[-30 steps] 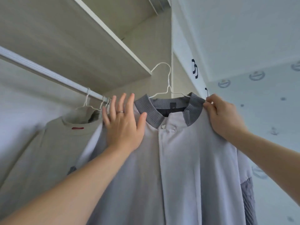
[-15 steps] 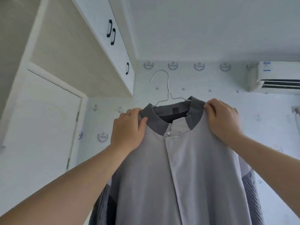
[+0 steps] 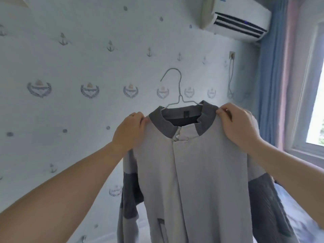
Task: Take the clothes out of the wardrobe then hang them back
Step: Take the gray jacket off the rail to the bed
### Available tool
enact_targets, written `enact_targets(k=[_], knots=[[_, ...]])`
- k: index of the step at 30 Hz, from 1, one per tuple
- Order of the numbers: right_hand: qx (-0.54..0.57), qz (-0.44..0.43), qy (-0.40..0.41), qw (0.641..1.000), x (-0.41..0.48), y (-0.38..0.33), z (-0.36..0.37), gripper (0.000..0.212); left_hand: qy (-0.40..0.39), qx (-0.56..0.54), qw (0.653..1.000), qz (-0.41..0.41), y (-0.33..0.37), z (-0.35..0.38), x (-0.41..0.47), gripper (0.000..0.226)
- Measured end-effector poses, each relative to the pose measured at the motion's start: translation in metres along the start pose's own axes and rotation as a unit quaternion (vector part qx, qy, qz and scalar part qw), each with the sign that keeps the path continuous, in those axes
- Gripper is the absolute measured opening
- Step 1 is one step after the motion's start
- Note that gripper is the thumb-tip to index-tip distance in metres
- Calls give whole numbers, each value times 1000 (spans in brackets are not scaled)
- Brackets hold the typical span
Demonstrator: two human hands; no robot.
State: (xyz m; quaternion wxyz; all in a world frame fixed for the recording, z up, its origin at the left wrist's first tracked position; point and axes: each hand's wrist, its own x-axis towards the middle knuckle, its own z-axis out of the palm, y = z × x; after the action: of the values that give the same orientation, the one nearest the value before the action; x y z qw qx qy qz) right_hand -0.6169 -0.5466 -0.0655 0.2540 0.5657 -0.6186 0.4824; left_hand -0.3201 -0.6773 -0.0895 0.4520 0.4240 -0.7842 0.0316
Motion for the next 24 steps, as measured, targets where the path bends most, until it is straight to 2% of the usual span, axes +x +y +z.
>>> enact_targets(k=[6, 12, 24], knots=[[-27, 109, -59, 992, -61, 57, 63, 18, -85, -66, 994, 24, -57, 121, 4, 31], [-64, 218, -99, 969, -117, 107, 108, 20, -154, -96, 980, 85, -88, 225, 12, 32], [-105, 343, -133, 924, -161, 261, 153, 17, -218, -121, 954, 164, -41, 441, 53, 23]])
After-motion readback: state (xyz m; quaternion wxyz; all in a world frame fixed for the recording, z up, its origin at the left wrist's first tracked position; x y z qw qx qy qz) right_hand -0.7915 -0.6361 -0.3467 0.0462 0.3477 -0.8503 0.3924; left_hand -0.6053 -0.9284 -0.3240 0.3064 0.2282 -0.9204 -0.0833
